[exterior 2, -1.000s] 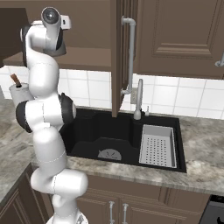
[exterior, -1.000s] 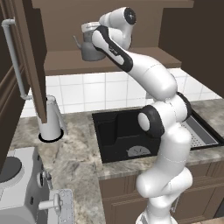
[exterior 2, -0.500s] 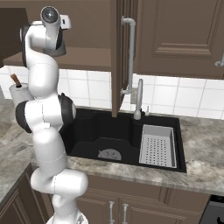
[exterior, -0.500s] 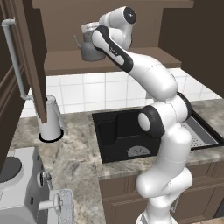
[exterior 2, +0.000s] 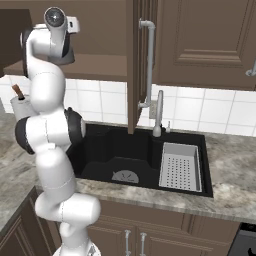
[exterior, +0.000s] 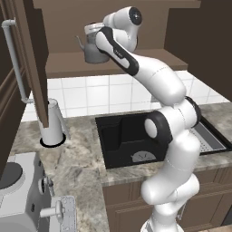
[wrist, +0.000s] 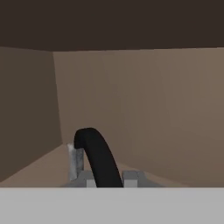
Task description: Open the cabinet, pick the kettle from the cabinet, and place it in the sink.
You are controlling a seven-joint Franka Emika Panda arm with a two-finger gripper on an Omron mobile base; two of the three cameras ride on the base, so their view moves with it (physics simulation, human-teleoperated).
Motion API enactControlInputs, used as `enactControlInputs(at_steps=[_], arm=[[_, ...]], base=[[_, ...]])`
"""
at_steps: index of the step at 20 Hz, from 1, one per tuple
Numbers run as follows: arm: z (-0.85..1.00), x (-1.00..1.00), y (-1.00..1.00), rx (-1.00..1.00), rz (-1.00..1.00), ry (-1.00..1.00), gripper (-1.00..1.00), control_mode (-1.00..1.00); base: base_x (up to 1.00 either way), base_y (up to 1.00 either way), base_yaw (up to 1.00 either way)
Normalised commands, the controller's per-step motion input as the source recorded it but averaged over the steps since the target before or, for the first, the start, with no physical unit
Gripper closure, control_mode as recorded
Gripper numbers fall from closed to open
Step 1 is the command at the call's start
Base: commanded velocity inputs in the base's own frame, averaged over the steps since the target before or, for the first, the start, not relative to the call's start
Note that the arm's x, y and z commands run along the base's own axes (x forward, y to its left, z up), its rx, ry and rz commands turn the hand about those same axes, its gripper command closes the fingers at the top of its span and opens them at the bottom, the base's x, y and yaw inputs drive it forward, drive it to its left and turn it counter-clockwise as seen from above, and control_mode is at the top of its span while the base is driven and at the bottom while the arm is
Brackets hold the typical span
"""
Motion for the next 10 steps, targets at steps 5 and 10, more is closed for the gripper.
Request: enactControlInputs(at_steps=[5, 10], arm=[[-0.02, -0.15, 0.0, 0.0, 0.0, -0.06, 1.0, -1.0], [-0.03, -0.22, -0.02, 0.0, 0.0, -0.05, 1.0, -1.0]], base=[[0.0, 0.0, 0.0], [0.0, 0.0, 0.0]])
